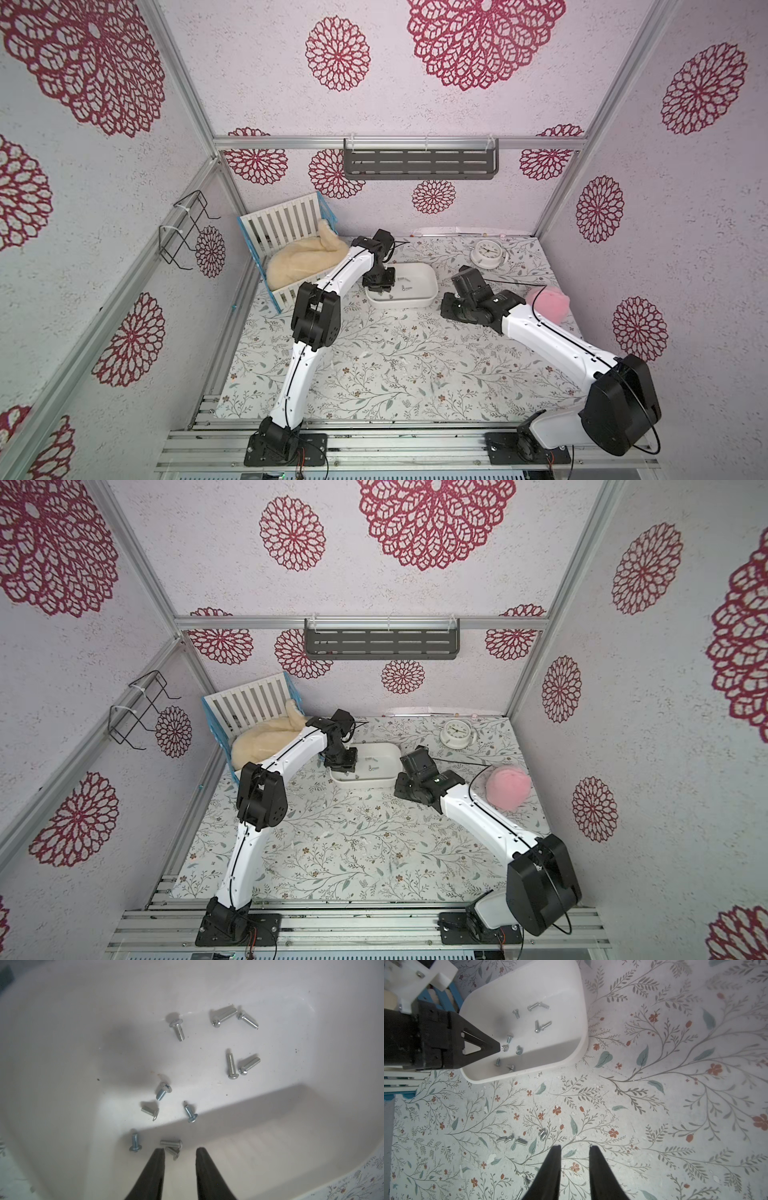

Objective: Put the screws on the desktop into the storage box
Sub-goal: Place the screw in the storage box.

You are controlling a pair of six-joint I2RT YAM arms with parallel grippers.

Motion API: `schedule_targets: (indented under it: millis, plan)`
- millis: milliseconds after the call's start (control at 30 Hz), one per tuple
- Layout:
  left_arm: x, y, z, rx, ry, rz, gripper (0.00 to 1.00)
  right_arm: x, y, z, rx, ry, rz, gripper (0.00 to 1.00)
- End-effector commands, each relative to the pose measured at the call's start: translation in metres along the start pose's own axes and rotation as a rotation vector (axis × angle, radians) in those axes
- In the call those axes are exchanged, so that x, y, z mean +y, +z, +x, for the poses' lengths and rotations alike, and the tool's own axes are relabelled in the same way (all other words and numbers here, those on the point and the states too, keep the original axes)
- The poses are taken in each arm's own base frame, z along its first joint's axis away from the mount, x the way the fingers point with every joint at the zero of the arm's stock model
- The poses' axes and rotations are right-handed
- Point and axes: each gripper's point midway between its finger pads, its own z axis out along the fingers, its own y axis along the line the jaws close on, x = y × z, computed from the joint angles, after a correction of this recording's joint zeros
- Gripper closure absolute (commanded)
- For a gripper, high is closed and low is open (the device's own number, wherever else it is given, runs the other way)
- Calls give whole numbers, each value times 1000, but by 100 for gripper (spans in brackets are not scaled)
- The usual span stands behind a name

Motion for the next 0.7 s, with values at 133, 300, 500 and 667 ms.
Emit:
schedule_targets:
  millis: [133, 300, 500, 667]
  plan:
    - [-12, -103, -16, -193, 27, 35, 63, 29, -8, -18, -38, 8, -104, 72]
    - [-6, -162, 3, -279, 8, 31, 54, 50, 2, -1, 11, -8, -144, 72]
    - [16, -205, 42, -367, -25, 4, 54, 81, 14, 36, 94, -31, -177, 71]
    - [36, -207, 83, -367, -75, -13, 54, 106, 21, 74, 167, -51, -204, 71]
